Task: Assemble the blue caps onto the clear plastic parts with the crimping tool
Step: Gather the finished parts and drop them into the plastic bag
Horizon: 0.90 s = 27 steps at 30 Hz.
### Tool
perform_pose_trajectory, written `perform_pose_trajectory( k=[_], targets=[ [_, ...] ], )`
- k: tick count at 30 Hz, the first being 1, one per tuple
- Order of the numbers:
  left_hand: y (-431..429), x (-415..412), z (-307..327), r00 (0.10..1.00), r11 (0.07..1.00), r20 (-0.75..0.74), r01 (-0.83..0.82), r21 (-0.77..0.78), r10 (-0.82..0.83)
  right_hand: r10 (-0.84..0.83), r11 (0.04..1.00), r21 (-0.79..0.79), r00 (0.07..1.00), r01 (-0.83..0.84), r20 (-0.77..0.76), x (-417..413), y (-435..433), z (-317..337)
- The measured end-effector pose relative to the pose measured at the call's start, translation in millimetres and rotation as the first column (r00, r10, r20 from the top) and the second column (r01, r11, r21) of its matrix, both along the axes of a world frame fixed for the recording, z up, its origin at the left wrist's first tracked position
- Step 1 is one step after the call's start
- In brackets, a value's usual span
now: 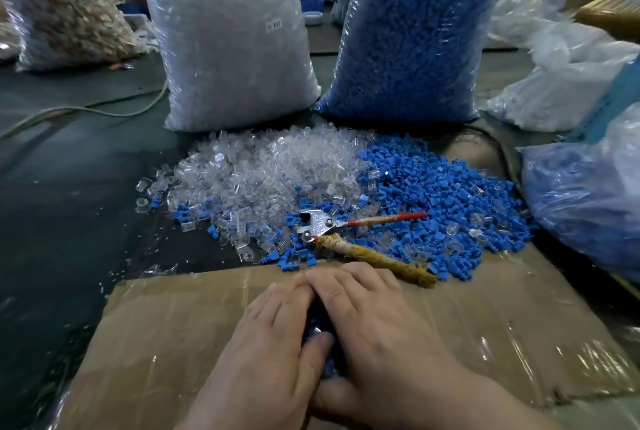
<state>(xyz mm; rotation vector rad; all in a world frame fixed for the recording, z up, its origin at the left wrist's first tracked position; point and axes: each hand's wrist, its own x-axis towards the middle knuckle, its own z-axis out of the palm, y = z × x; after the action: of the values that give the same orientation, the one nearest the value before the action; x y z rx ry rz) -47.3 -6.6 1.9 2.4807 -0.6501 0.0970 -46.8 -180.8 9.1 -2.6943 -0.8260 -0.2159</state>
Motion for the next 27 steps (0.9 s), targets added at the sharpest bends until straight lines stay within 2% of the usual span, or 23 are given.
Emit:
perform_pose_trajectory(
  k=[2,4,8,11,14,16,20,24,27],
  targets=[
    [-7.8,-2.2,-4.9,0.998,0.994,0.001,-0.064,-0.084,0.065,-0.057,0.997,-0.041,0.998,0.058,0.042,-0.1,0.1,-1.0],
    [-10.5,-5.2,-5.0,0.996,0.994,0.021,-0.09,-0.063,0.092,-0.1,0.994,-0.025,0.991,0.103,0.089,-1.1,-1.0,-3.5],
    [-8.1,-2.7,-15.3,0.982,0.994,0.164,-0.084,-0.067,0.094,-0.079,0.996,0.059,0.965,0.066,0.249,-0.5,-0.5,-13.2],
    [-8.1,-0.8,-17.6,0.975,0.99,0.199,-0.072,-0.123,0.095,-0.075,0.997,0.029,0.953,0.07,0.292,0.6,-1.2,-14.7],
    [-8.2,-2.2,-11.3,0.982,0.968,0.101,-0.139,-0.21,0.163,-0.093,0.996,0.029,0.953,0.088,0.29,-1.2,-2.5,-16.3],
    [-8.5,-3.3,-7.9,0.982,0.967,0.086,-0.147,-0.209,0.168,-0.093,0.995,0.068,0.958,0.078,0.271,-2.1,-2.3,-15.1],
    [-7.8,-5.1,-6.0,0.976,0.927,-0.007,-0.211,-0.309,0.22,-0.07,0.992,0.118,0.981,0.049,0.18,-4.8,0.0,-7.2],
    [-2.6,-9.4,-11.7,0.949,0.838,-0.05,-0.299,-0.456,0.311,-0.09,0.994,0.071,0.985,0.08,0.149,-7.2,3.3,-1.7],
    [1.3,-8.1,-16.8,0.931,0.711,-0.143,-0.35,-0.609,0.336,-0.085,0.994,0.077,0.989,0.076,0.123,-7.3,2.3,-0.4]
  ],
)
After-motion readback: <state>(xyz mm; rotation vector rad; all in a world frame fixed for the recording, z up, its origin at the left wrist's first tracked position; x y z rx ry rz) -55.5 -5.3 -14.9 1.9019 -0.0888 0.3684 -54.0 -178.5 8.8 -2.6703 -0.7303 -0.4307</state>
